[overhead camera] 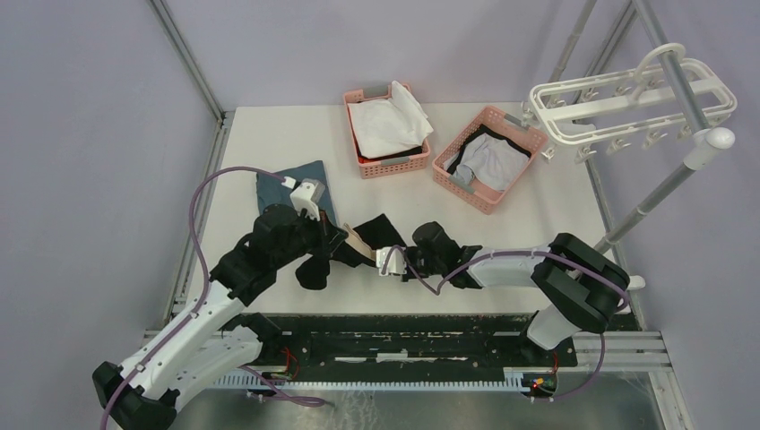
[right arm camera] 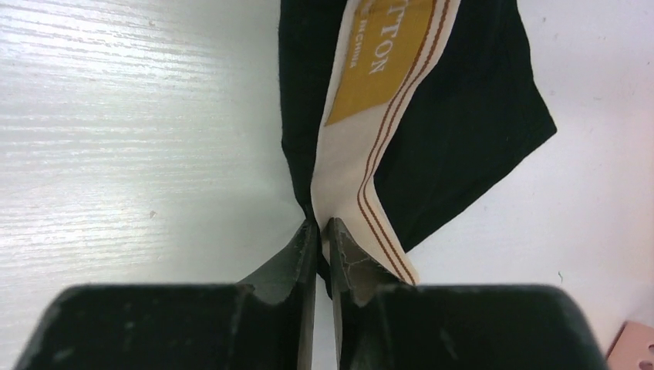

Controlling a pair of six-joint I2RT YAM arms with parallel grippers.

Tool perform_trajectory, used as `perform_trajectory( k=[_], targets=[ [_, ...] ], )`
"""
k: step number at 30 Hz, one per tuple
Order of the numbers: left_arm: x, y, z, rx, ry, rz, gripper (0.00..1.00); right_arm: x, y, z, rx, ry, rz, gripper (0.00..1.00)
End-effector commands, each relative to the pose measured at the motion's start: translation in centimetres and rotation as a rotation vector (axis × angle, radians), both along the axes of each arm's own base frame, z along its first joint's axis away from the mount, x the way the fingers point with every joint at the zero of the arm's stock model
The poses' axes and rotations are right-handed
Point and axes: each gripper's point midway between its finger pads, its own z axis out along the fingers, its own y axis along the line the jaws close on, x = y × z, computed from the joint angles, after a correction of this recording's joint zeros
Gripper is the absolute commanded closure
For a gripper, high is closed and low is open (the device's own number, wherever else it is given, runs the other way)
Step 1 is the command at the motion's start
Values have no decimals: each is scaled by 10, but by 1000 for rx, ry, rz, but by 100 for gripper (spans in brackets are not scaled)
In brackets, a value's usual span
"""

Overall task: Clip the underwear to the hanger
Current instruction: Flatten out the underwear at the center of the board.

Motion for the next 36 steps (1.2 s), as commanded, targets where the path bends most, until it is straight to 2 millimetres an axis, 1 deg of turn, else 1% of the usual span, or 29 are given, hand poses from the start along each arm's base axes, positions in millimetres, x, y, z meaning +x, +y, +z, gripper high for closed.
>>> perform_trajectory(
  k=[1,7,10,12,15,16,18,22,24,28,31,34,36],
  targets=[
    [4,0,33,-39,-88,-3,97,7,3,24,52,-10,-29,84],
    [1,-1,42,-61,-111,-15,97,3,-3,66,135,-58,-30,89],
    [-1,-2,49,-79,-130,-22,97,2,-10,90,177,-104,-43,96],
    [-2,-3,53,-93,-141,-34,97,5,-18,107,198,-145,-70,99],
    [-5,-7,59,-111,-157,-60,97,6,-32,131,212,-203,-116,99],
    [-6,-9,60,-114,-161,-73,97,6,-39,143,217,-227,-134,99],
    [-6,-12,63,-123,-165,-89,97,6,-48,158,230,-260,-164,100],
    [0,-23,72,-149,-178,-118,97,10,-68,188,257,-330,-245,99],
    [5,-31,74,-161,-177,-134,97,10,-74,199,252,-341,-263,100],
    [9,-47,79,-189,-174,-194,97,6,-83,213,228,-332,-281,99],
    [11,-52,82,-209,-188,-214,97,1,-91,225,243,-342,-296,100],
    [19,-55,92,-226,-229,-200,97,6,-99,237,260,-386,-338,100],
    [27,-58,101,-239,-252,-187,97,12,-103,239,239,-416,-363,99]
  ],
)
